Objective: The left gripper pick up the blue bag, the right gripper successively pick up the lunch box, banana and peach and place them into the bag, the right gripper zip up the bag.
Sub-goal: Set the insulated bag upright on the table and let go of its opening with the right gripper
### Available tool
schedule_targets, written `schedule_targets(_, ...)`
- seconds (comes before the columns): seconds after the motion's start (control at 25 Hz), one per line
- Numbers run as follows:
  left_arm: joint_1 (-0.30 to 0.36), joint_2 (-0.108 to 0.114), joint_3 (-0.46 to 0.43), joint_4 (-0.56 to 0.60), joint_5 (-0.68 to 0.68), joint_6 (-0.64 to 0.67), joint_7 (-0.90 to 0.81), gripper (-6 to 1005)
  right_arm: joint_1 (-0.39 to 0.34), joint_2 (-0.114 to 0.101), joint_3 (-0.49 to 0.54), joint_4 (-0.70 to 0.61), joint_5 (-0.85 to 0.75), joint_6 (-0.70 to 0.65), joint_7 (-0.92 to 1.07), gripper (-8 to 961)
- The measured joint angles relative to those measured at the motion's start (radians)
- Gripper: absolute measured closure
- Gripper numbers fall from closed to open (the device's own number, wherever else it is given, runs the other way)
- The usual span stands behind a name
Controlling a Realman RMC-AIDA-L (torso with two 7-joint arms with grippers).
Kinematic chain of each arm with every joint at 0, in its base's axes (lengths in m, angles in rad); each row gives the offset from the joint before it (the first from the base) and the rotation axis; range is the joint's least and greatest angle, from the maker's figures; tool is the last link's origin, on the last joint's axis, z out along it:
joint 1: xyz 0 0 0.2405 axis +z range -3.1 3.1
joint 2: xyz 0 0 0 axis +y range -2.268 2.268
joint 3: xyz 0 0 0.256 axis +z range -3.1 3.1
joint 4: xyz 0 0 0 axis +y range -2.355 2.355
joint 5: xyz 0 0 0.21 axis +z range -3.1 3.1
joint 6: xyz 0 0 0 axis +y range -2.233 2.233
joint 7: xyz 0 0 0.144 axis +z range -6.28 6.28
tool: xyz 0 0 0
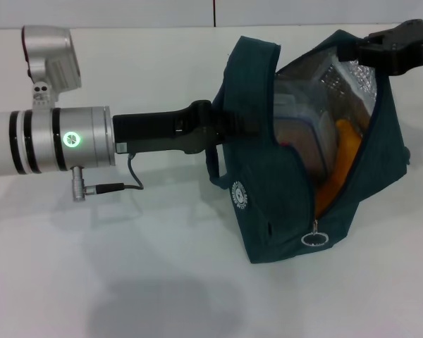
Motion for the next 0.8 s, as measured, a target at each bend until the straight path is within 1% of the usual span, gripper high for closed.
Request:
schedule_targets(0.08, 0.005, 0.0, 0.001, 0.0, -0.004, 0.0, 0.0, 967, 0.0, 0.0, 0.005, 0.002, 0.004, 0.0, -0.005, 921)
schedule_targets(0.36, 0.012, -0.001, 0.001, -0.001, -0.015, 0.0, 0.009, 967, -0.008, -0.006, 0.022, -0.01, 0.013, -0.021, -0.007, 809)
schedule_targets(0.56, 0.02, -0.001, -0.002, -0.001, -0.016, 0.0, 0.016, 967, -0.024, -0.014, 0.037, -0.01, 0.089, -0.038, -0.035, 729)
schedule_targets(0.64, 0.021, 0.0, -0.004, -0.001, -0.016, 0.0, 0.02, 967, -0.035, -0.015, 0.057, -0.01, 0.137, -0.051, -0.055, 635)
schedule_targets(0.76, 0.021, 0.0, -0.005, -0.001, -0.017, 0.0, 0.02, 967, -0.054, -0.015, 0.112, -0.005, 0.23, -0.106, -0.107, 494)
schedule_targets(0.8, 0.021, 0.0, -0.005, -0.001, -0.017, 0.0, 0.02, 967, -0.06, -0.015, 0.129, -0.003, 0.256, -0.125, -0.127, 417)
